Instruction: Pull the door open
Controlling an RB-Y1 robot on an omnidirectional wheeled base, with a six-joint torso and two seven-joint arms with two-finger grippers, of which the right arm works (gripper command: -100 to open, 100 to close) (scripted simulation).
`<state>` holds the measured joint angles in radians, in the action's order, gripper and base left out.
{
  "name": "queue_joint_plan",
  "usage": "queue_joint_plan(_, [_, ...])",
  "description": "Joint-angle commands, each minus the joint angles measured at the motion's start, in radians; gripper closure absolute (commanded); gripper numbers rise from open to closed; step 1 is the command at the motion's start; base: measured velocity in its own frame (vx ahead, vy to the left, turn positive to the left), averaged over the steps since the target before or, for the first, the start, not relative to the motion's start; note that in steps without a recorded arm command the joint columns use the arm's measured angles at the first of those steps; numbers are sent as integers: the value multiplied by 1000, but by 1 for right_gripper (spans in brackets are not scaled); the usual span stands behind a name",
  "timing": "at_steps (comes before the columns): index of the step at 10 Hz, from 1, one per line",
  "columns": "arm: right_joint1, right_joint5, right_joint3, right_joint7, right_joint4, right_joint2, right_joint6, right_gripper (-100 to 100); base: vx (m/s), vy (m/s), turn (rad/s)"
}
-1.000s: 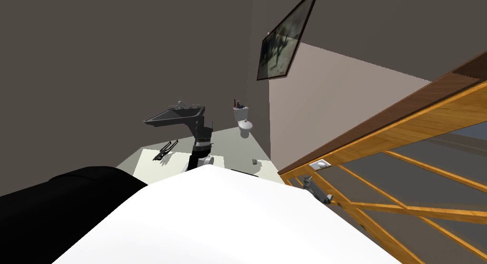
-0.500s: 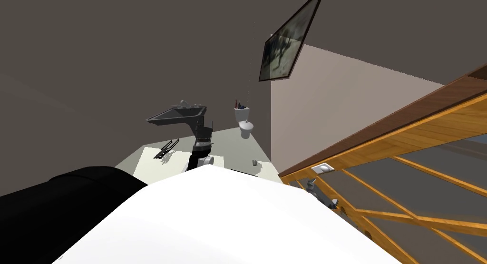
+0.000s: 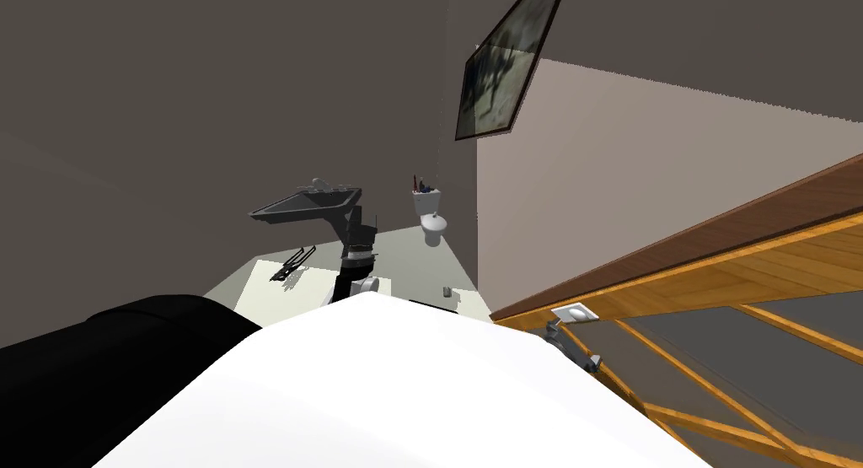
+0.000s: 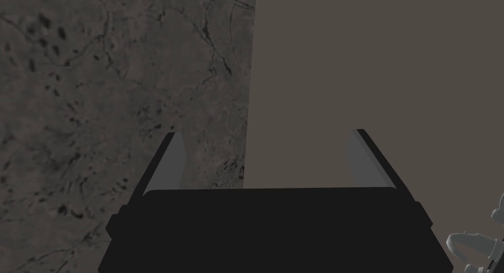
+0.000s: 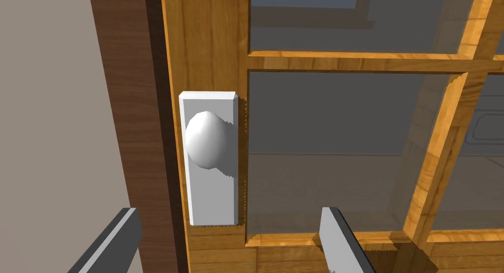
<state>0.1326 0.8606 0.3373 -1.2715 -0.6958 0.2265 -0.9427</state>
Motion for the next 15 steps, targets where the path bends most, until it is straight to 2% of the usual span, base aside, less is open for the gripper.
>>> queue_joint_plan(1, [-1,-1,2,-3,4,1,-1,-100,135,-187,45])
queue_joint_plan(7, [-2,-3,5,-7,9,3,-2,-100,117,-157,38])
queue_joint_plan(8, [-2,-3,5,-7,9,3,-2,100,-12,27,1])
queue_joint_plan(13, [-2,-3,5,-7,9,3,-2,100,-6,9,-1])
queue_joint_plan(15, [-2,-6,1,-8,9,3,0,100,-76,92,-28])
